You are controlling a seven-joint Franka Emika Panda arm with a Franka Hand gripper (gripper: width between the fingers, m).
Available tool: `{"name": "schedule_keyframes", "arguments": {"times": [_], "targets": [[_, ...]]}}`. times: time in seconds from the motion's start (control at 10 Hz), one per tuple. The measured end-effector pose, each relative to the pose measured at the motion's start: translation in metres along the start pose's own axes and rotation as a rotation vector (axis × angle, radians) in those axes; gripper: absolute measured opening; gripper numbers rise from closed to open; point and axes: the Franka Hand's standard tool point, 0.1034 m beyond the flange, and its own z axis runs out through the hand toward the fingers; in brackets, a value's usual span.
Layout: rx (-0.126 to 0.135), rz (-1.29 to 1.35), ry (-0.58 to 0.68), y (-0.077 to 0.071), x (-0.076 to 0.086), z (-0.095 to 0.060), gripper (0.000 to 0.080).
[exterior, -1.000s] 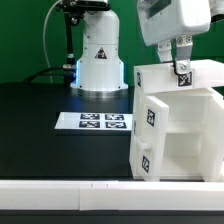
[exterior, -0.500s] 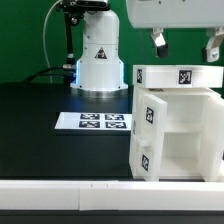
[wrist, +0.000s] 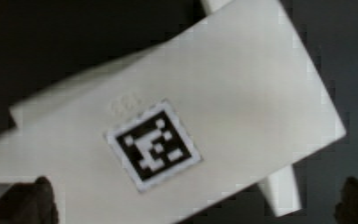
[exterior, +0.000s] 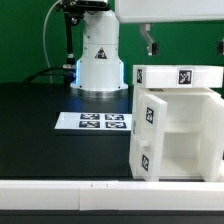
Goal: Assemble cabinet
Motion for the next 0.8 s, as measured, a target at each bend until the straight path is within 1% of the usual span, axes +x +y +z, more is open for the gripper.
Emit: {"name": "schedule_keyframes", "arguments": {"times": [0.1, 0.2, 0.3, 0.5, 0.6, 0.7, 0.8], "targets": [[-0.022, -0.146, 0.013, -0.004, -0.001, 0.0, 0.0796], [0.006, -0.118, 0.09, -0.005, 0.001, -0.003, 0.0796], [-0.004, -0.213, 0.088, 0.0, -0.004, -0.002, 0.0796], [-0.01, -0.357, 0.087, -0.001, -0.003, -0.001, 0.0796], [-0.041, -0.566, 0.08, -0.001, -0.003, 0.003, 0.0796], [-0.061, -0.75, 0.065, -0.003, -0.005, 0.01, 0.0796], [-0.066, -0.89, 0.038, -0.005, -0.007, 0.014, 0.0796]]}}
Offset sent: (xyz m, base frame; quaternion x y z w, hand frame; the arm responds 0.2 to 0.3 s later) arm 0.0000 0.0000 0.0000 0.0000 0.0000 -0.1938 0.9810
